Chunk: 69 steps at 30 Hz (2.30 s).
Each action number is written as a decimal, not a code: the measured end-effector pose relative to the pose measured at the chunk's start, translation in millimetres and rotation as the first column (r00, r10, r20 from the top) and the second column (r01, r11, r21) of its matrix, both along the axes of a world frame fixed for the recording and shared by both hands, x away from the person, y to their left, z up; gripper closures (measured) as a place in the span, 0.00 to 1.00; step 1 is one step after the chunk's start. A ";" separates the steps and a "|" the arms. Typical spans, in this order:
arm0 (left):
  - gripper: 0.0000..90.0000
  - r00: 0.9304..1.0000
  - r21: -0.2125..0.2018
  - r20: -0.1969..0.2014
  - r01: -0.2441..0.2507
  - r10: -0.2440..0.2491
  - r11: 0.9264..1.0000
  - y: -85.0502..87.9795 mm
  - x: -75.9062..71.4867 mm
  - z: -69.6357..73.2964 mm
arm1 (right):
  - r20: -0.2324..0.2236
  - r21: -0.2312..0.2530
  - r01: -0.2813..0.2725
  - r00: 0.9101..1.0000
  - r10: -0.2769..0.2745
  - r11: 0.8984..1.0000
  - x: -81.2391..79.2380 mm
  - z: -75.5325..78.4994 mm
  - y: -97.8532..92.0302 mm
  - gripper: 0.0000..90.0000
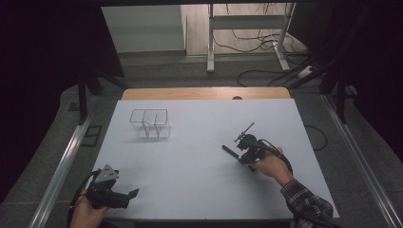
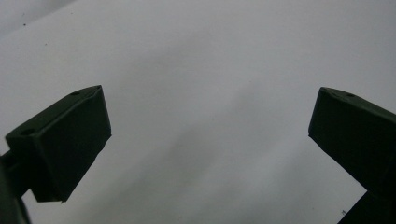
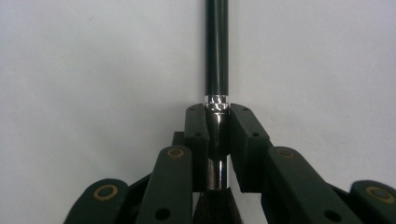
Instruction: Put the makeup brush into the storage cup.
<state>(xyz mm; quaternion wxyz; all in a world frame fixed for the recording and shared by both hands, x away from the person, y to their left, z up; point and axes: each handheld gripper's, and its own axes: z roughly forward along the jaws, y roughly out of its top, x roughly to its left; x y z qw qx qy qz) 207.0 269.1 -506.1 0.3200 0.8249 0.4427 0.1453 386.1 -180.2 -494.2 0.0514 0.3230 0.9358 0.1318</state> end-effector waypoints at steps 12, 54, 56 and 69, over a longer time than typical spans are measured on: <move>0.00 1.000 -0.020 0.009 0.010 -0.010 1.000 1.1 0.1 0.5 | 0.028 0.049 0.004 1.000 -0.005 0.999 -6.7 6.6 -4.6 0.86; 0.01 0.999 -0.032 0.008 0.042 -0.042 0.999 -9.6 16.5 2.3 | 0.059 0.118 -0.038 0.998 0.031 0.992 -23.9 27.8 -11.6 0.86; 0.01 0.999 -0.032 0.012 0.049 -0.049 0.998 -11.3 18.0 2.7 | 0.056 0.120 -0.038 0.998 0.032 0.992 -24.1 28.3 -12.1 0.86; 0.02 0.995 -0.078 0.043 0.092 -0.089 0.993 -22.7 31.0 4.3 | 0.045 0.111 -0.058 0.998 0.054 0.992 -24.8 27.7 -9.6 0.86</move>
